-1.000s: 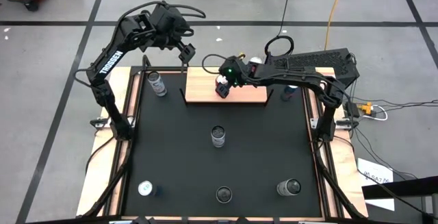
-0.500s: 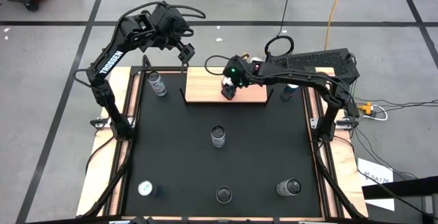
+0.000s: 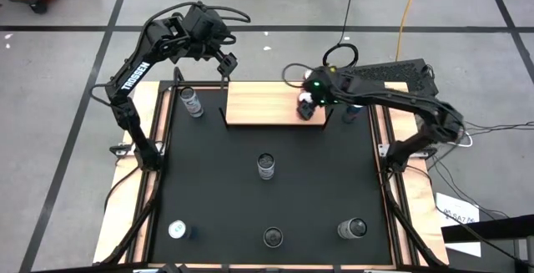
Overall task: Place canned beverage on shelf
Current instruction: Put the red soda can on the shelf aligned with the other red soda can
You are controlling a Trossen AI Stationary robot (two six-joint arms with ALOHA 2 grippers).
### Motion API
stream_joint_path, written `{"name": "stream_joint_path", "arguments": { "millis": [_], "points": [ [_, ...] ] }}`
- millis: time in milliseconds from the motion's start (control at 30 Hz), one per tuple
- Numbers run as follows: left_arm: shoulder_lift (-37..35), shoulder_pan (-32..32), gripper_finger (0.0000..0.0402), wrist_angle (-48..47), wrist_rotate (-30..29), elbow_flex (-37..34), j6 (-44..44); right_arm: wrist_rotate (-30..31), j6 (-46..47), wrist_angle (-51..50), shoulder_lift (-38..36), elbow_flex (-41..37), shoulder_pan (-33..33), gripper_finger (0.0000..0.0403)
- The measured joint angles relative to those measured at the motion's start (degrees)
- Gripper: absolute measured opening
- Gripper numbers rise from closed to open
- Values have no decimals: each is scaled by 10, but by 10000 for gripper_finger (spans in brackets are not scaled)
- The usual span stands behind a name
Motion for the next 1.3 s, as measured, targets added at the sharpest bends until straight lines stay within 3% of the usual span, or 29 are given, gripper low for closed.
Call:
{"name": "stream_joint_path", "arguments": {
  "millis": [233, 900, 1300],
  "points": [
    [0, 0, 391, 40, 0, -6, 3, -1, -12, 63, -48, -78, -21, 280],
    [1, 0, 391, 28, 1, -11, -1, 16, -32, 54, -26, -77, -29, 282],
    [1, 0, 391, 28, 0, -11, 14, 32, -28, 38, -60, -79, -30, 305]
  ]
}}
